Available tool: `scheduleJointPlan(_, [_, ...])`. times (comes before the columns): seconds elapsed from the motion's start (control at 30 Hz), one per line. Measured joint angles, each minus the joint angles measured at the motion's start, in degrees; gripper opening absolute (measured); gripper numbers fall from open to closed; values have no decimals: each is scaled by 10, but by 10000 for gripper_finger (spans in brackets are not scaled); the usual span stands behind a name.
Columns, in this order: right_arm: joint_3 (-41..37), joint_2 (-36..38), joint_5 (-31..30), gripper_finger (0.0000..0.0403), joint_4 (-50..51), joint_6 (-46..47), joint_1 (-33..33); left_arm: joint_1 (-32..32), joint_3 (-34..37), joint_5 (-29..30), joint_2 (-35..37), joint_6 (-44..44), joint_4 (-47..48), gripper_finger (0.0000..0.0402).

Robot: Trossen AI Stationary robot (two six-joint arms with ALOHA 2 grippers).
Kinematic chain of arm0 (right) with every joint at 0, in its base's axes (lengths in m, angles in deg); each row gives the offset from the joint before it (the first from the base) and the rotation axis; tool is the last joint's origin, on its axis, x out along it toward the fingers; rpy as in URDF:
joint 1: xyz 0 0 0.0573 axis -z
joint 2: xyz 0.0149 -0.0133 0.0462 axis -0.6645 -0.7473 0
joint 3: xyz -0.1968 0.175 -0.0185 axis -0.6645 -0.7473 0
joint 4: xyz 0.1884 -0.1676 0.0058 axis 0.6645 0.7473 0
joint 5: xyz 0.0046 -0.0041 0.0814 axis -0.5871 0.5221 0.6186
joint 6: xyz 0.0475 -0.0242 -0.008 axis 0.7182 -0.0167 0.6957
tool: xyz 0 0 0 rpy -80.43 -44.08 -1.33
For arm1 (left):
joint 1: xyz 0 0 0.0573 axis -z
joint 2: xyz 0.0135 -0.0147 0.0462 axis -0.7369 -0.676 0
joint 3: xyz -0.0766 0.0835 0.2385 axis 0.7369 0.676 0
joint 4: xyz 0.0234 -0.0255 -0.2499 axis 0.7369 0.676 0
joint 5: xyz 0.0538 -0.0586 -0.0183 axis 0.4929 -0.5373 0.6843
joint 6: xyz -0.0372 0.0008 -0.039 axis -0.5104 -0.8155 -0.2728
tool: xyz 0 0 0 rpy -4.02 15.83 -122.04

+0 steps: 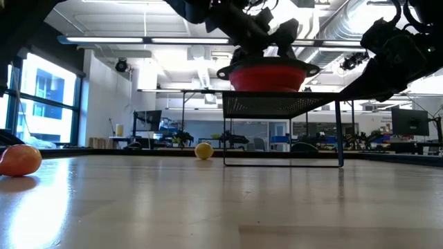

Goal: Pick & Place Fruit
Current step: Put the yellow lemon into the red strainer bowl on the shelf

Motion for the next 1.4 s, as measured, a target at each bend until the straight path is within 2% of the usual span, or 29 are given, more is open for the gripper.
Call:
scheduleJointPlan(0.3, [0, 0, 0, 2, 0, 1, 0, 0, 0, 0, 71, 80, 7, 302])
scheduleJointPlan(0.5, [0, 0, 0, 2, 0, 1, 0, 0, 0, 1, 112, 85, 42, 298])
scheduleJointPlan(1.4, [0, 0, 0, 2, 0, 2, 0, 0, 0, -18, 112, 81, 87, 298])
